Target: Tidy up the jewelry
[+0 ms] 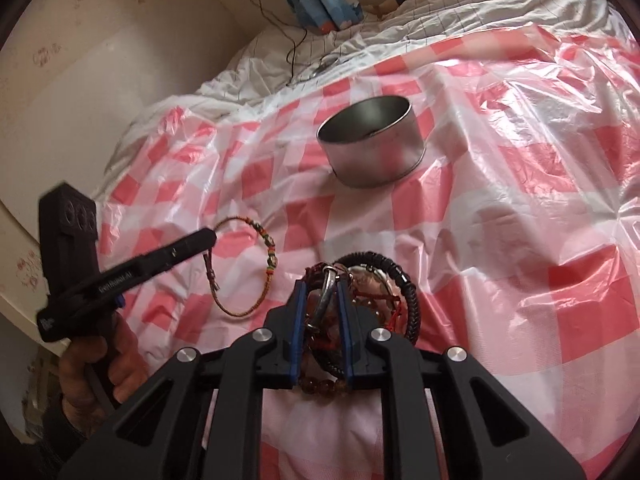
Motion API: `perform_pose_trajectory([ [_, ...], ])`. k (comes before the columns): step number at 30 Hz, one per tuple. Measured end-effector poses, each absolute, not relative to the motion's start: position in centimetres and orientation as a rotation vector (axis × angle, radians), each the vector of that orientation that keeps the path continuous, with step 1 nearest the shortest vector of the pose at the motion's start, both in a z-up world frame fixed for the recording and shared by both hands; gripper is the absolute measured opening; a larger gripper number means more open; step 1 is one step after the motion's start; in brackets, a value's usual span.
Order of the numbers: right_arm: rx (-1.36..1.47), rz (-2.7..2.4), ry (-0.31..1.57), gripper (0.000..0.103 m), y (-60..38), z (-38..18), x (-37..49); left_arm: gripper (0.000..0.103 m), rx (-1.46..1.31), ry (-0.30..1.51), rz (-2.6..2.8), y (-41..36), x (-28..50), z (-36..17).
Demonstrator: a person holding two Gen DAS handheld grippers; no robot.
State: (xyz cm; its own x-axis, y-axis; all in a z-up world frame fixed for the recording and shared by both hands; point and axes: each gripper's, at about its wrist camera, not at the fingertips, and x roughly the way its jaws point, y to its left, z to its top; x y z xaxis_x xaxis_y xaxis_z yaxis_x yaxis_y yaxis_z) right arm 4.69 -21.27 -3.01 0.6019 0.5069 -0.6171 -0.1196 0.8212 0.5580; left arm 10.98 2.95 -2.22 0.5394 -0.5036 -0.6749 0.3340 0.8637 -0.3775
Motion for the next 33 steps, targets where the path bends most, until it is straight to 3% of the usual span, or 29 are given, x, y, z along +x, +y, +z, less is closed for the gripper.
perform_pose_trajectory([
  [7,0.557,0.345,0.882,0.016,-22.6,-3.5,5.1,0.003,-0.214,0.859,-0.510,3.1,11.1,-2.1],
  [13,0.167,0.193,0.841,0.016,-18.3,-1.8,4.1,0.003,-0.213,0.860,-0.511,3.1,11.1,-2.1],
  [16,0.103,0.167,0.838,0.016,-17.8,-1.9,3.9,0.003,-0.214,0.860,-0.512,3.0,11.1,-2.1],
  [20,0.250,0.229,0.849,0.017,-19.8,-2.3,4.2,0.003,-0.213,0.860,-0.512,3.0,11.1,-2.1],
  [24,0.405,0.289,0.829,0.004,-21.7,-2.2,4.3,0.002,-0.214,0.860,-0.512,3.0,11.1,-2.1],
  [31,0.698,0.372,0.872,0.005,-24.5,-4.1,5.4,0.003,-0.214,0.861,-0.512,3.0,11.1,-2.1],
  [33,0.717,0.361,0.876,0.014,-24.9,-4.3,5.5,0.003,-0.212,0.861,-0.512,3.0,11.1,-2.1],
])
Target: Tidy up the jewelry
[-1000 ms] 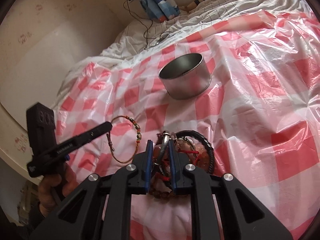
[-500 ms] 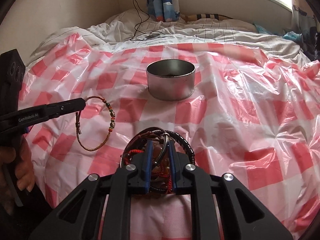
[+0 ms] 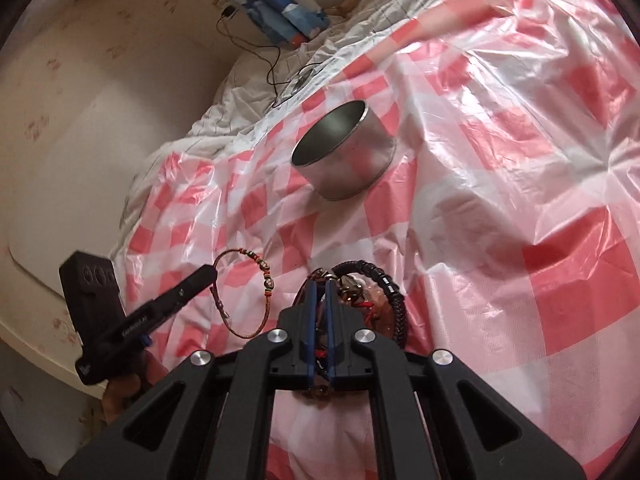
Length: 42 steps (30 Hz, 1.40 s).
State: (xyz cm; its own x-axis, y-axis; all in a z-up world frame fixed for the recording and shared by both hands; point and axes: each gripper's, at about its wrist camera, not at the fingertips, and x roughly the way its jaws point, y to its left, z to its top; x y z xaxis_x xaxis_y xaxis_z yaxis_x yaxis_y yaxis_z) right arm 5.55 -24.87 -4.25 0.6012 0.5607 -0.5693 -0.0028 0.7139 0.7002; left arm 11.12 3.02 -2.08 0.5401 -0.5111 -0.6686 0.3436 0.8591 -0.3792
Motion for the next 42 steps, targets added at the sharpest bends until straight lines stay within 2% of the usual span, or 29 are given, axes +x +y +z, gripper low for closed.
perform_pose_trajectory([
  [1,0.729,0.366,0.881,0.020,-24.9,-4.4,5.7,0.003,-0.211,0.863,-0.514,2.9,11.1,-2.1],
  [2,0.738,0.372,0.885,0.033,-24.8,-4.5,5.8,0.003,-0.210,0.864,-0.515,2.8,11.0,-2.1],
  [3,0.738,0.378,0.889,0.035,-24.7,-4.6,5.9,0.003,-0.209,0.865,-0.516,2.7,11.0,-2.1],
  [10,0.722,0.392,0.906,0.035,-24.1,-5.0,6.7,0.003,-0.209,0.865,-0.518,2.6,10.9,-2.1],
  [11,0.716,0.392,0.907,0.032,-24.0,-5.0,6.9,0.003,-0.209,0.865,-0.518,2.6,10.9,-2.1],
  [14,0.679,0.378,0.922,0.011,-23.4,-5.2,7.3,0.003,-0.209,0.865,-0.517,2.6,10.9,-2.1],
  [15,0.672,0.380,0.920,0.008,-23.3,-5.1,7.4,0.003,-0.209,0.865,-0.517,2.6,10.9,-2.1],
  [25,0.706,0.467,0.766,0.008,-23.7,-2.6,6.3,0.003,-0.248,0.793,-0.536,3.2,10.3,-0.7],
  [28,0.739,0.514,0.702,0.002,-24.1,-1.7,6.0,0.003,-0.244,0.754,-0.553,3.0,10.1,0.2],
  [31,0.765,0.539,0.657,0.002,-24.7,-1.0,5.7,0.003,-0.235,0.746,-0.564,2.3,10.1,0.5],
  [39,0.800,0.546,0.800,0.003,-24.2,-2.8,7.3,0.003,-0.226,0.772,-0.559,1.7,10.6,-0.1],
  [40,0.804,0.545,0.810,0.004,-24.1,-3.0,7.4,0.003,-0.227,0.779,-0.558,1.7,10.7,-0.2],
  [41,0.808,0.541,0.815,0.016,-24.0,-3.1,7.5,0.003,-0.227,0.782,-0.552,1.8,10.8,-0.4],
  [42,0.807,0.531,0.818,0.043,-24.0,-3.2,7.7,0.003,-0.227,0.783,-0.547,1.8,10.8,-0.4],
])
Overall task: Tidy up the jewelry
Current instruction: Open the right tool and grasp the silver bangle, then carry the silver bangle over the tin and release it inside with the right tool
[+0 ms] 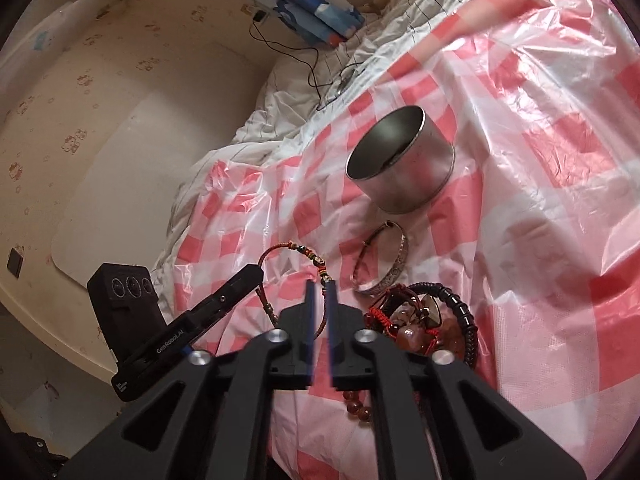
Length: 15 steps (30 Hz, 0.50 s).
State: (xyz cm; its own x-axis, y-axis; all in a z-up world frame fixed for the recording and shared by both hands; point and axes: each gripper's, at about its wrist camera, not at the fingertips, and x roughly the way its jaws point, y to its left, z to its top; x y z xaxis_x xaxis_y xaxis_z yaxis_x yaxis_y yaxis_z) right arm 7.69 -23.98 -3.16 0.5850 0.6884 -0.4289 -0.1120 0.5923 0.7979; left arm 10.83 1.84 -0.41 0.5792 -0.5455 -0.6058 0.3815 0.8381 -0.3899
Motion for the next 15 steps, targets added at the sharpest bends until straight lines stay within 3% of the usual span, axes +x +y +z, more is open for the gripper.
perform_pose_trajectory([
  [1,0.789,0.508,0.812,0.054,-24.0,-2.9,7.8,0.003,-0.230,0.781,-0.540,2.1,10.9,-0.4],
  [2,0.752,0.489,0.804,0.058,-23.8,-2.4,8.0,0.003,-0.237,0.780,-0.532,2.4,11.0,-0.4],
  [7,0.417,0.349,0.894,0.058,-21.0,-1.4,12.2,0.003,-0.262,0.789,-0.498,3.7,11.7,-0.6],
  [13,0.181,0.247,1.059,0.033,-17.7,-5.4,16.2,0.003,-0.276,0.781,-0.491,4.5,12.1,-0.4],
  [15,0.104,0.228,1.049,0.014,-16.7,-5.5,15.9,0.003,-0.280,0.781,-0.493,4.6,12.1,-0.4],
])
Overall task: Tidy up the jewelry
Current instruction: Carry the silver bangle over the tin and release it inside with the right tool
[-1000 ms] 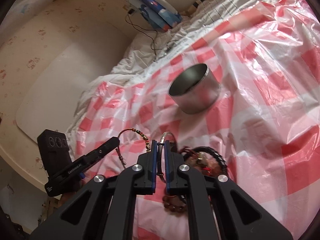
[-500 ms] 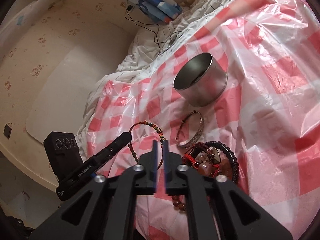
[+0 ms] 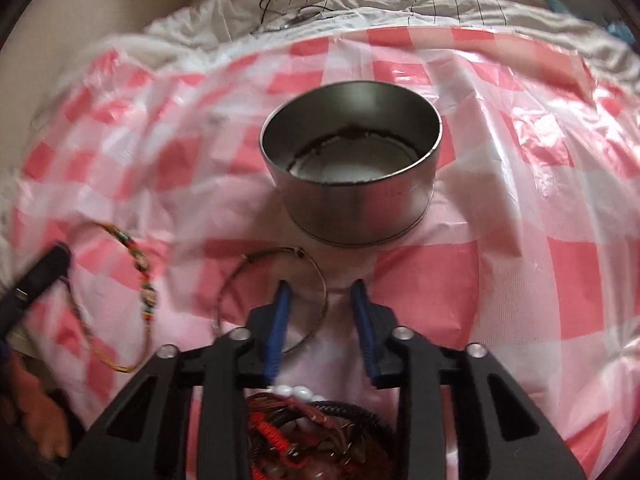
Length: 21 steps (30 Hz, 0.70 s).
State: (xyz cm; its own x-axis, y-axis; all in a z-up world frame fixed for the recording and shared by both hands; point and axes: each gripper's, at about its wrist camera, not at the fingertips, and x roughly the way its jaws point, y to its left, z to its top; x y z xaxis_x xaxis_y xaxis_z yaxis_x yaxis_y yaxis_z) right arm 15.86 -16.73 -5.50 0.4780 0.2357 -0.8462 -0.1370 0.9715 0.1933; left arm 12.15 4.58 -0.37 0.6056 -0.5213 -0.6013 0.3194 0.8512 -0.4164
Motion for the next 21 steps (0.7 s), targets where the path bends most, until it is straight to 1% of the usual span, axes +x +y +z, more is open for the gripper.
perform_pose_trajectory([
  [1,0.058,0.220,1.037,0.008,-16.2,-5.3,15.6,0.003,-0.281,0.780,-0.495,4.6,12.2,-0.4],
  [4,0.053,0.226,0.990,0.004,-16.2,-4.5,14.7,0.003,-0.285,0.773,-0.495,4.7,12.2,-0.2],
  [12,0.289,0.222,0.782,0.005,-21.1,0.3,12.7,0.003,-0.277,0.720,-0.507,4.3,12.1,0.9],
  [16,0.311,0.171,0.687,0.005,-22.6,2.5,13.5,0.003,-0.248,0.666,-0.539,2.1,13.7,2.5],
  [21,0.318,0.123,0.654,0.005,-24.4,3.4,15.0,0.003,-0.208,0.648,-0.581,-1.8,17.5,3.3],
])
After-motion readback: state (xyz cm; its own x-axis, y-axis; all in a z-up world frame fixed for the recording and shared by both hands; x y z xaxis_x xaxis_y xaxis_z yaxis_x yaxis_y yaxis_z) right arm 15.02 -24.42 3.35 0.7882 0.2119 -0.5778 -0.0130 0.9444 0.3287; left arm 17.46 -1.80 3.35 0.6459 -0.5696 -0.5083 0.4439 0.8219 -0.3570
